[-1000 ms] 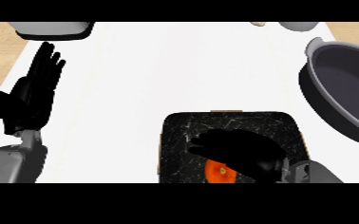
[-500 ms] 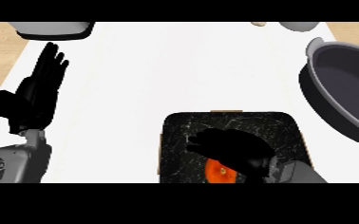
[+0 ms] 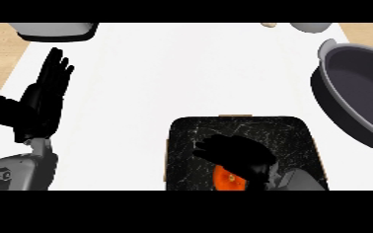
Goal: Pick the squash from the tray and place it in the pot
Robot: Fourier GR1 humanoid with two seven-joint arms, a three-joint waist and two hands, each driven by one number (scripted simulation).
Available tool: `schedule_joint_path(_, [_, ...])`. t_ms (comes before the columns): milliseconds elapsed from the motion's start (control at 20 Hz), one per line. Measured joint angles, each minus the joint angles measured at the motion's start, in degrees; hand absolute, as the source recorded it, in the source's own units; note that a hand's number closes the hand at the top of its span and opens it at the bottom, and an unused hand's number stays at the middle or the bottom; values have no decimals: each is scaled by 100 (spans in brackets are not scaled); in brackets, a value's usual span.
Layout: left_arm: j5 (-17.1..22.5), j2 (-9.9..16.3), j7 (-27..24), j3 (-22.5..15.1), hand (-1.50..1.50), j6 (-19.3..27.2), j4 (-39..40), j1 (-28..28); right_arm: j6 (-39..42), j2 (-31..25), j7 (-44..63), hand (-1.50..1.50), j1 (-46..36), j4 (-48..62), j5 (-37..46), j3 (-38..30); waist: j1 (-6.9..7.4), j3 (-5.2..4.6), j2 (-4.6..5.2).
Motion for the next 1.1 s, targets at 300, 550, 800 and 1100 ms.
schedule_joint_path(300, [39, 42, 22, 142, 0, -150, 97, -108, -415, 16, -825, 150, -201, 402, 513, 213, 8, -5, -7])
schedule_joint_path(550, [2, -15, 138, 190, 0, -205, -62, -60, -573, 48, -1271, 150, -91, 482, 834, 128, 10, -8, -20])
schedule_joint_path(800, [-10, -33, 83, 276, 0, -221, 16, -39, -808, -484, -1606, 150, 598, -97, 981, 123, -68, -11, -45])
schedule_joint_path(1100, [8, 80, 121, 503, 0, -146, -72, 174, -1926, -2323, -2629, 150, 2437, -1080, 840, -315, -436, -1, -114])
